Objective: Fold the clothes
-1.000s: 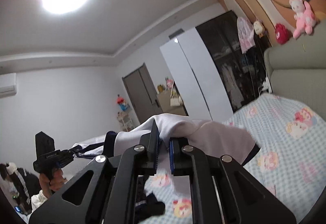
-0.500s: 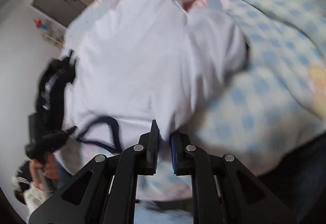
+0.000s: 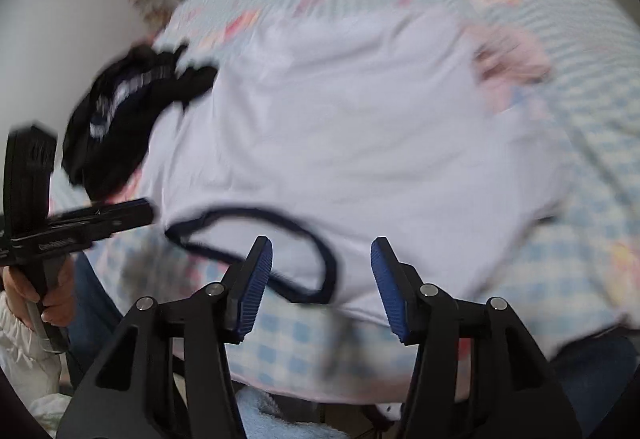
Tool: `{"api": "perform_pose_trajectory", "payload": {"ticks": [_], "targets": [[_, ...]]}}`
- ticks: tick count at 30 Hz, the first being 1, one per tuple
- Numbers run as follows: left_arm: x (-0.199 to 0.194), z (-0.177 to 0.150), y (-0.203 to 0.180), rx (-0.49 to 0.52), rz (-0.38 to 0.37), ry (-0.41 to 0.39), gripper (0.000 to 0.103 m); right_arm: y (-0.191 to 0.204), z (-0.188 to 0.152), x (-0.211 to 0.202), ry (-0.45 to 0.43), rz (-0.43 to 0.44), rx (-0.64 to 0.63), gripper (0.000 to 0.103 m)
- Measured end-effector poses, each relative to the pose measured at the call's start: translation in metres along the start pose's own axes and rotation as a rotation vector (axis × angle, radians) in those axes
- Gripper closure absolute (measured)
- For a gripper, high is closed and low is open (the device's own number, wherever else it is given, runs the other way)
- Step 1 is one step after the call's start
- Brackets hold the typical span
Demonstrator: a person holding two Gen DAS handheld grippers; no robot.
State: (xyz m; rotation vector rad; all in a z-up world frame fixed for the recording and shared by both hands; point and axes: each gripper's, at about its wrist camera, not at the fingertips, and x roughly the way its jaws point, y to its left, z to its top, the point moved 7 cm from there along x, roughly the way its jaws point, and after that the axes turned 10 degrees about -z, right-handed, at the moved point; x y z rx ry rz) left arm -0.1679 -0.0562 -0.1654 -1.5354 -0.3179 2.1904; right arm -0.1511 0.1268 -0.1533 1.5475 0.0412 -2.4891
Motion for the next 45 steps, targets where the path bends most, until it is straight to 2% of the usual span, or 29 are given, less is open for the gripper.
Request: {"api": "perform_pose_trajectory", "payload": {"ticks": [1, 2, 3, 5, 7, 10, 13, 14, 15, 17, 19, 21, 23, 26, 28, 29, 30, 31, 32, 33, 37, 42, 45], "targets": [[0.007, -0.004, 0.004, -0.001, 0.036, 0.017, 0.065, -0.001, -0.006, 0.010, 0.021, -0.034, -0.014, 0.051], [0.011, -0.007, 0.007, -0.005, 0.055, 0.023, 0.091, -0.002, -0.012, 0.021, 0.043, -0.067, -0.028, 0.060], [0.005, -0.009, 0.007, -0.013, 0.044, 0.009, 0.095, -0.003, -0.019, 0.031, 0.064, -0.101, -0.043, 0.081], [-0.005, -0.014, 0.009, -0.028, 0.021, -0.019, 0.096, -0.013, -0.024, 0.024, 0.045, -0.108, -0.008, 0.098], [-0.015, -0.020, 0.009, -0.041, -0.018, -0.034, 0.097, -0.022, -0.029, 0.013, 0.022, -0.101, 0.023, 0.099], [-0.019, -0.031, 0.012, -0.089, -0.101, -0.029, 0.096, -0.025, -0.044, 0.003, 0.031, -0.086, 0.001, 0.099], [-0.028, -0.037, 0.031, -0.214, -0.195, -0.085, 0.088, -0.020, -0.053, -0.001, 0.061, -0.030, -0.005, 0.098], [-0.032, -0.039, 0.040, -0.261, -0.226, -0.110, 0.080, -0.022, -0.054, -0.005, 0.059, 0.000, 0.012, 0.095], [-0.037, -0.040, 0.048, -0.310, -0.259, -0.137, 0.073, -0.026, -0.054, -0.011, 0.050, 0.035, 0.041, 0.085], [-0.046, -0.041, 0.070, -0.414, -0.310, -0.199, 0.067, -0.045, -0.051, -0.023, 0.013, 0.069, 0.121, 0.075], [-0.048, -0.039, 0.092, -0.498, -0.317, -0.248, 0.067, -0.066, -0.046, -0.035, -0.028, 0.093, 0.206, 0.069], [-0.049, -0.034, 0.103, -0.545, -0.323, -0.302, 0.067, -0.083, -0.044, -0.029, -0.027, 0.123, 0.305, 0.063], [-0.047, -0.026, 0.103, -0.540, -0.317, -0.347, 0.067, -0.100, -0.042, -0.018, -0.014, 0.153, 0.407, 0.060], [-0.026, -0.014, 0.095, -0.515, -0.321, -0.320, 0.054, -0.126, -0.040, -0.002, 0.004, 0.198, 0.561, 0.057], [-0.009, -0.004, 0.091, -0.520, -0.318, -0.308, 0.059, -0.138, -0.035, 0.007, 0.005, 0.230, 0.641, 0.045], [-0.008, -0.002, 0.090, -0.515, -0.307, -0.311, 0.081, -0.137, -0.030, 0.010, -0.002, 0.235, 0.647, 0.041], [-0.014, -0.002, 0.089, -0.499, -0.297, -0.321, 0.096, -0.135, -0.025, 0.013, -0.007, 0.232, 0.647, 0.044], [-0.021, -0.002, 0.087, -0.483, -0.286, -0.330, 0.096, -0.133, -0.022, 0.011, -0.020, 0.220, 0.631, 0.054], [-0.028, -0.001, 0.086, -0.467, -0.276, -0.340, 0.096, -0.130, -0.019, 0.005, -0.040, 0.204, 0.606, 0.088], [-0.035, -0.001, 0.084, -0.451, -0.265, -0.349, 0.097, -0.126, -0.016, -0.001, -0.059, 0.187, 0.581, 0.096], [-0.059, -0.015, 0.081, -0.428, -0.252, -0.371, 0.097, -0.116, -0.007, -0.024, -0.126, 0.128, 0.493, 0.098], [-0.084, -0.048, 0.080, -0.435, -0.262, -0.378, 0.097, -0.118, -0.023, -0.046, -0.128, 0.108, 0.469, 0.098], [-0.061, -0.074, 0.088, -0.471, -0.240, -0.301, 0.096, -0.122, -0.038, -0.038, -0.084, 0.116, 0.499, 0.098]]}}
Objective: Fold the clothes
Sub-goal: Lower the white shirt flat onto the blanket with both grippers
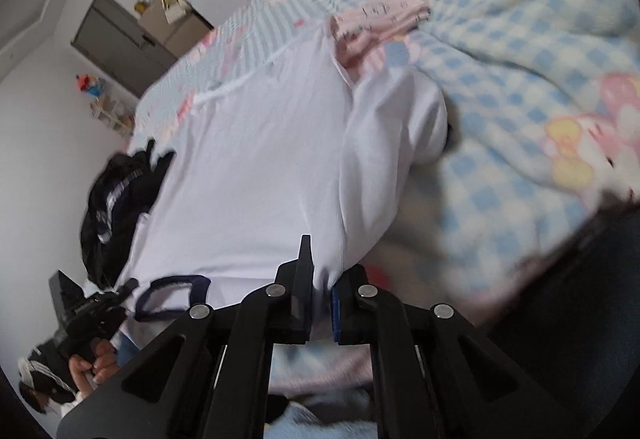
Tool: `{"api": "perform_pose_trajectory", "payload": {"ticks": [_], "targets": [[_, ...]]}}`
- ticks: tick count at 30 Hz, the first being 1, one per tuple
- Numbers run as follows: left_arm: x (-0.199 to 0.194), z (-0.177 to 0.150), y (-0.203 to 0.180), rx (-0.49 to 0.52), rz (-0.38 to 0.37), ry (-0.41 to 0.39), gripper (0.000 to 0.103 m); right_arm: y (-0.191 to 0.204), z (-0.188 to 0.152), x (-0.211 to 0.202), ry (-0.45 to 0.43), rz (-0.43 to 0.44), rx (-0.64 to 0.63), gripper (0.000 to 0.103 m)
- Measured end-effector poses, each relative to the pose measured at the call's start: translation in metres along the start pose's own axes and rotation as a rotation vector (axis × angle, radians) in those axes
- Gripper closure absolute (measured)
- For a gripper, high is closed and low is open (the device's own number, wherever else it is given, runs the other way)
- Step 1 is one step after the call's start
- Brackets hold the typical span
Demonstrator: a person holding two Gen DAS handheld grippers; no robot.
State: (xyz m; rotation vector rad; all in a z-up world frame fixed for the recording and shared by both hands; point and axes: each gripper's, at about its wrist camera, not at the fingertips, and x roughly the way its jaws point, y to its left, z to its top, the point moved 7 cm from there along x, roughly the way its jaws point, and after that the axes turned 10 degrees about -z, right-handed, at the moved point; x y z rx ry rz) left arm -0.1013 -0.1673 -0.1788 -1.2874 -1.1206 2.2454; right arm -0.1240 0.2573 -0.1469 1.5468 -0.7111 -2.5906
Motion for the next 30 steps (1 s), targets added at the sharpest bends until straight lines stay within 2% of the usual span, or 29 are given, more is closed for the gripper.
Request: {"api": "perform_pose_trajectory", "payload": {"ticks": [4, 6, 10, 14, 17, 19, 21, 22, 25, 26, 28, 30], "targets": [[0.001, -0.010, 0.013, -0.060, 0.011, 0.064, 0.094, -0.016, -0.017, 0.010, 0.064, -0.004, 0.054, 0.096], [-0.010, -0.011, 0.010, -0.035, 0.047, 0.066, 0.093, -0.024, -0.025, 0.015, 0.096, -0.006, 0.081, 0.093], [-0.032, -0.003, -0.010, 0.065, 0.112, 0.040, 0.093, -0.032, -0.005, -0.016, 0.001, -0.110, 0.077, 0.092], [-0.025, 0.012, -0.054, 0.220, 0.071, 0.056, 0.092, -0.018, 0.015, -0.043, -0.076, -0.118, 0.015, 0.076], [-0.011, 0.024, -0.080, 0.318, 0.063, 0.075, 0.072, 0.016, 0.024, -0.054, -0.158, -0.157, -0.144, 0.073], [0.010, 0.027, -0.088, 0.359, 0.117, 0.105, 0.072, 0.038, 0.023, -0.043, -0.144, -0.152, -0.217, 0.068], [0.032, 0.024, -0.096, 0.392, 0.219, 0.165, 0.074, 0.058, 0.018, -0.024, -0.082, -0.121, -0.279, 0.046], [0.039, 0.022, -0.102, 0.411, 0.249, 0.182, 0.074, 0.069, 0.014, -0.014, -0.053, -0.119, -0.314, 0.044], [0.044, 0.023, -0.127, 0.482, 0.226, 0.155, 0.072, 0.100, 0.001, 0.013, 0.033, -0.115, -0.419, 0.046], [0.043, 0.025, -0.128, 0.493, 0.239, 0.141, 0.069, 0.111, -0.002, 0.017, 0.033, -0.113, -0.457, 0.045], [0.039, 0.029, -0.115, 0.473, 0.320, 0.115, 0.066, 0.120, -0.007, 0.025, 0.037, -0.113, -0.485, 0.042], [0.026, 0.033, -0.087, 0.392, 0.419, 0.092, 0.067, 0.120, -0.013, 0.034, 0.060, -0.122, -0.488, 0.042]]}}
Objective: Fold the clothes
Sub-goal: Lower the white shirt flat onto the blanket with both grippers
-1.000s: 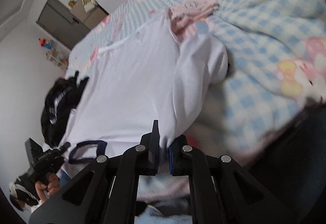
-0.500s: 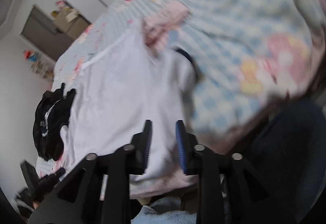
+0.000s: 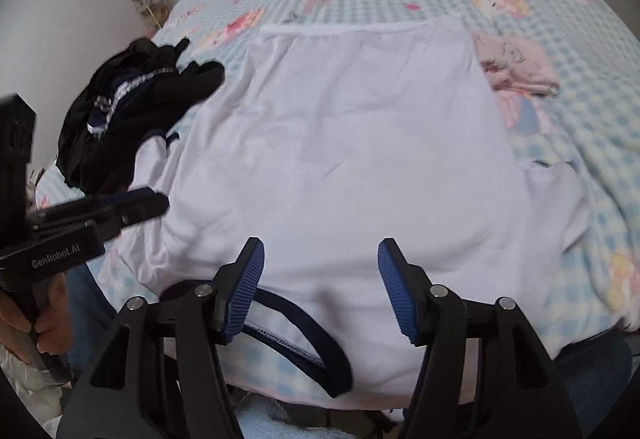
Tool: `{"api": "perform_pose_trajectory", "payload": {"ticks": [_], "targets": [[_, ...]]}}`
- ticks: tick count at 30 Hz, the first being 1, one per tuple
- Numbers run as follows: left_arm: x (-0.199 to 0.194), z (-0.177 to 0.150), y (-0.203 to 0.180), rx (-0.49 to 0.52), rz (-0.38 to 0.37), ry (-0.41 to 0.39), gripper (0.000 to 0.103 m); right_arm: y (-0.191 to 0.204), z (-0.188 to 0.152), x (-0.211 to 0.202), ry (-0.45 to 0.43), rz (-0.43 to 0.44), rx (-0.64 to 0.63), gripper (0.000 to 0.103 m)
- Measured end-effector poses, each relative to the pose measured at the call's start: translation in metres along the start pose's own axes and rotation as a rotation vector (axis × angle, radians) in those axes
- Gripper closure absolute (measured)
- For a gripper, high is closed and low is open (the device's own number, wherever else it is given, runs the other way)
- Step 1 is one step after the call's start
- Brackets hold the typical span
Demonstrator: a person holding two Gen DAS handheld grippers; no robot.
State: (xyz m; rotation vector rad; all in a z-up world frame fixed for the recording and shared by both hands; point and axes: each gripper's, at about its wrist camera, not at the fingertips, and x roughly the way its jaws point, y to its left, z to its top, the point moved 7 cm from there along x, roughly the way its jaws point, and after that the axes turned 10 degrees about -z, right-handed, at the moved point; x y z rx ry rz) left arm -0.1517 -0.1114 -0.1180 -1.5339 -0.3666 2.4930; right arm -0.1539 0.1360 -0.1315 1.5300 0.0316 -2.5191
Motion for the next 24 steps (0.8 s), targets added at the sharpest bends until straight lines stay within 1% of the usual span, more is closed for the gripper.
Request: {"api": "perform_pose_trajectory", "payload": {"ticks": [3, 4, 5, 6, 7, 9, 10, 11, 12, 14, 16, 17, 18, 19, 20, 22, 23, 24], "targets": [[-0.011, -0.024, 0.059, -0.162, 0.057, -0.002, 0.067, -0.015, -0.020, 0.017, 0.064, -0.029, 0.040, 0.042], [-0.015, -0.032, 0.078, -0.208, 0.067, -0.004, 0.067, -0.021, -0.028, 0.022, 0.082, -0.041, 0.054, 0.042], [-0.020, -0.038, 0.097, -0.257, 0.061, -0.012, 0.067, -0.030, -0.035, 0.026, 0.101, -0.046, 0.076, 0.042], [-0.024, -0.043, 0.113, -0.304, 0.041, -0.023, 0.067, -0.039, -0.041, 0.030, 0.121, -0.047, 0.102, 0.042], [-0.027, -0.046, 0.123, -0.347, -0.008, -0.039, 0.067, -0.045, -0.044, 0.030, 0.126, -0.038, 0.128, 0.043], [-0.031, -0.044, 0.134, -0.397, -0.087, -0.072, 0.065, -0.053, -0.044, 0.025, 0.106, -0.015, 0.168, 0.043], [-0.029, -0.041, 0.137, -0.407, -0.119, -0.087, 0.062, -0.055, -0.040, 0.020, 0.085, -0.014, 0.178, 0.043], [-0.022, -0.036, 0.139, -0.406, -0.147, -0.096, 0.051, -0.057, -0.037, 0.016, 0.064, -0.012, 0.188, 0.043], [-0.015, -0.031, 0.140, -0.405, -0.175, -0.105, 0.046, -0.058, -0.034, 0.015, 0.054, -0.014, 0.192, 0.043], [0.000, -0.024, 0.137, -0.398, -0.203, -0.101, 0.044, -0.058, -0.032, 0.018, 0.049, -0.026, 0.191, 0.040], [0.017, -0.013, 0.133, -0.364, -0.212, -0.088, 0.047, -0.057, -0.032, 0.021, 0.050, -0.042, 0.182, 0.039], [0.024, -0.010, 0.129, -0.341, -0.228, -0.069, 0.069, -0.056, -0.035, 0.023, 0.056, -0.057, 0.168, 0.040], [0.029, -0.006, 0.124, -0.327, -0.239, -0.052, 0.101, -0.054, -0.038, 0.025, 0.062, -0.071, 0.154, 0.040], [0.029, -0.003, 0.121, -0.332, -0.239, -0.040, 0.101, -0.052, -0.042, 0.027, 0.068, -0.085, 0.140, 0.040], [0.024, 0.000, 0.118, -0.329, -0.232, -0.045, 0.101, -0.051, -0.045, 0.030, 0.075, -0.100, 0.126, 0.040], [0.001, 0.007, 0.116, -0.300, -0.185, -0.120, 0.101, -0.048, -0.051, 0.034, 0.087, -0.128, 0.098, 0.039], [-0.011, 0.007, 0.118, -0.294, -0.147, -0.151, 0.101, -0.048, -0.052, 0.035, 0.089, -0.131, 0.098, 0.039], [-0.019, 0.005, 0.123, -0.298, -0.105, -0.166, 0.101, -0.049, -0.052, 0.034, 0.089, -0.126, 0.106, 0.039]]}}
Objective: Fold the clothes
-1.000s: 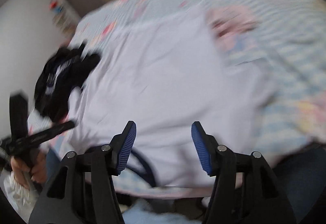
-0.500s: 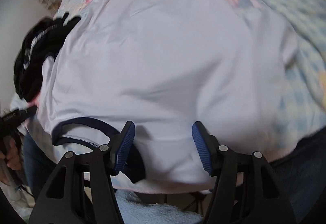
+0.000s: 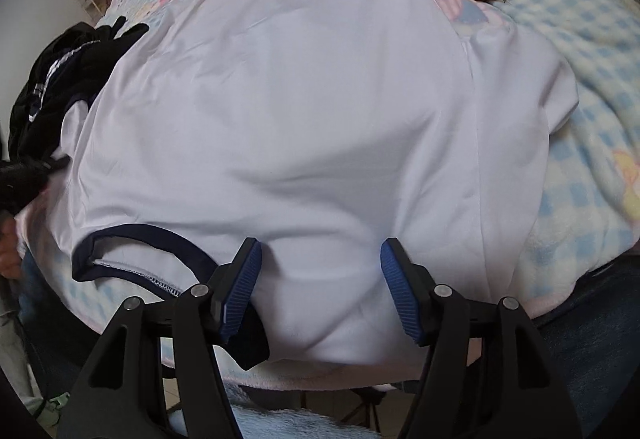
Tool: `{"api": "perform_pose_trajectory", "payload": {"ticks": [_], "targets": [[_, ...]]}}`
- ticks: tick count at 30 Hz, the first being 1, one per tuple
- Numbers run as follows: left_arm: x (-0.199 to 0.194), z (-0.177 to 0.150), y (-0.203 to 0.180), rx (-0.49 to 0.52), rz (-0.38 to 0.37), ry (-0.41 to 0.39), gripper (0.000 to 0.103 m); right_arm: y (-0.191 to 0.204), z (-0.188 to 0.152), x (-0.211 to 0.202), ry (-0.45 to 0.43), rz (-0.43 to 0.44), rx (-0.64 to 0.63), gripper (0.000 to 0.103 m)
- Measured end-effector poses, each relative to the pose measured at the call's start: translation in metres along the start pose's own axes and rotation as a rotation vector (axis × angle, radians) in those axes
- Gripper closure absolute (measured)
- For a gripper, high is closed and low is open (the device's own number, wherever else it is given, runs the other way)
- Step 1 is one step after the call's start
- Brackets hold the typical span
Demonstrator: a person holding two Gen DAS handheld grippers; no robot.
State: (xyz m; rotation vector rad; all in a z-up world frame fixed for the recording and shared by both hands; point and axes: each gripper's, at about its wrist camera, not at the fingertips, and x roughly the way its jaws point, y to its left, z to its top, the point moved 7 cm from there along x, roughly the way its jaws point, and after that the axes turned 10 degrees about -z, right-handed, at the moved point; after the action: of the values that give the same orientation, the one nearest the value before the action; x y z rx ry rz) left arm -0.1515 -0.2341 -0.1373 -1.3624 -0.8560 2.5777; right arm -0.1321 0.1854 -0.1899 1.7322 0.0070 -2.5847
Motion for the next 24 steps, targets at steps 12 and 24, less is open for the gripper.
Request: {"api": "perform_pose_trajectory", "payload": {"ticks": [12, 24], "targets": [[-0.010, -0.014, -0.041, 0.131, -0.074, 0.005, 0.037, -0.008, 0.011, -0.017, -0.063, 0.033, 0.049, 0.040], [0.073, -0.101, -0.133, 0.468, -0.062, 0.214, 0.046, 0.017, 0.003, -0.003, -0.074, -0.020, -0.071, 0.034]]}}
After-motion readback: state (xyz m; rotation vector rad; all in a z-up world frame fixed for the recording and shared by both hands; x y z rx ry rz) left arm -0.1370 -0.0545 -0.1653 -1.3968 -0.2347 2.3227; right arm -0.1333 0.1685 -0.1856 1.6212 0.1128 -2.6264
